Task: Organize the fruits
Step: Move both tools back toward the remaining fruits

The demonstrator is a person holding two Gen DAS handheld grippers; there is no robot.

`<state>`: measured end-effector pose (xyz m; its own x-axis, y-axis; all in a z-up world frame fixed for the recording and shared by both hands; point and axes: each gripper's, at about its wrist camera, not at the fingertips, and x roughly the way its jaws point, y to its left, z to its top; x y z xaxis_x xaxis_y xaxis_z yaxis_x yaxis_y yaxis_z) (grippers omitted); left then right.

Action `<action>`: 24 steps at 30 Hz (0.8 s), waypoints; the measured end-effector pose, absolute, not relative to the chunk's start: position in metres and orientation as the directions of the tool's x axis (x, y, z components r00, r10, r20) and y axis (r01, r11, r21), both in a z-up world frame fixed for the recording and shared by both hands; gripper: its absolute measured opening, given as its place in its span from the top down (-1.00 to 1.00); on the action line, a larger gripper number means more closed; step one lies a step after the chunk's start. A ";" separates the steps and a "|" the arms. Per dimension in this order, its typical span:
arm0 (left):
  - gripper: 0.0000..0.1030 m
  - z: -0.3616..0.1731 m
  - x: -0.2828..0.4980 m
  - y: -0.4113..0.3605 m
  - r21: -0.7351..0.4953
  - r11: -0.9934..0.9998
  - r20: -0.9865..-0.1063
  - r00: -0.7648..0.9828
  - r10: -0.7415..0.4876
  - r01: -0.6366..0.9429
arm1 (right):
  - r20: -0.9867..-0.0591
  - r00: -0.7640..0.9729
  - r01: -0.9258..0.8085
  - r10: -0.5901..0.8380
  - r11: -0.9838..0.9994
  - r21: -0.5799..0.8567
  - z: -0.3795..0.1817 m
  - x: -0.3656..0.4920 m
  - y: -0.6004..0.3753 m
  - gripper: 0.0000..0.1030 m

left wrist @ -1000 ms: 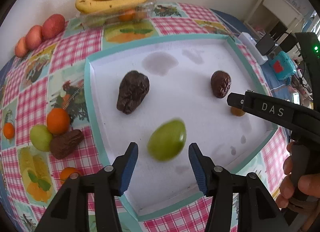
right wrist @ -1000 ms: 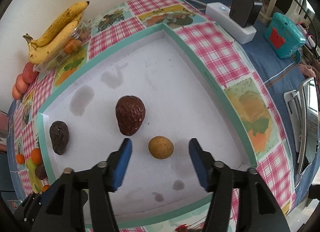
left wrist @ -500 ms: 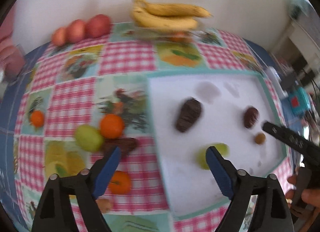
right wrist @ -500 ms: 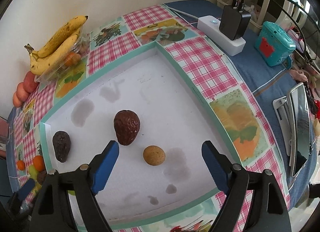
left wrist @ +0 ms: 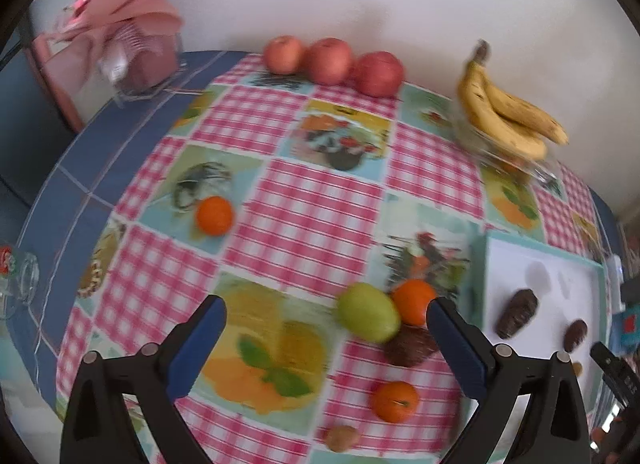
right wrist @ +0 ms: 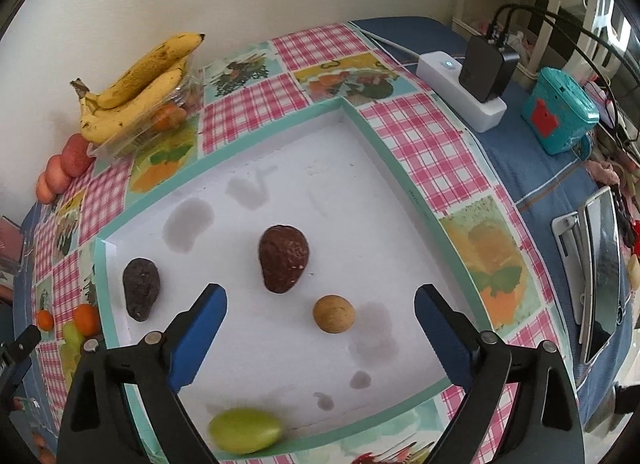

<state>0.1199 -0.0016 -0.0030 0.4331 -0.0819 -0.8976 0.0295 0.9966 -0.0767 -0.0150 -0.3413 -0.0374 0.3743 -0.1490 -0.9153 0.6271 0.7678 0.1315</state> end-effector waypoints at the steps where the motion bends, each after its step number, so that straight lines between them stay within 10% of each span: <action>1: -0.98 -0.003 0.121 0.004 -0.075 0.997 -0.897 0.436 -0.074 0.015 | -0.913 0.378 0.622 -0.150 0.772 0.131 -0.036 -0.014 -0.340 -0.85; 24: -1.00 0.006 0.130 0.068 -0.098 0.989 -0.880 0.473 -0.034 -0.111 | -0.863 0.505 0.350 -0.005 0.915 0.200 -0.016 0.037 -0.241 -0.85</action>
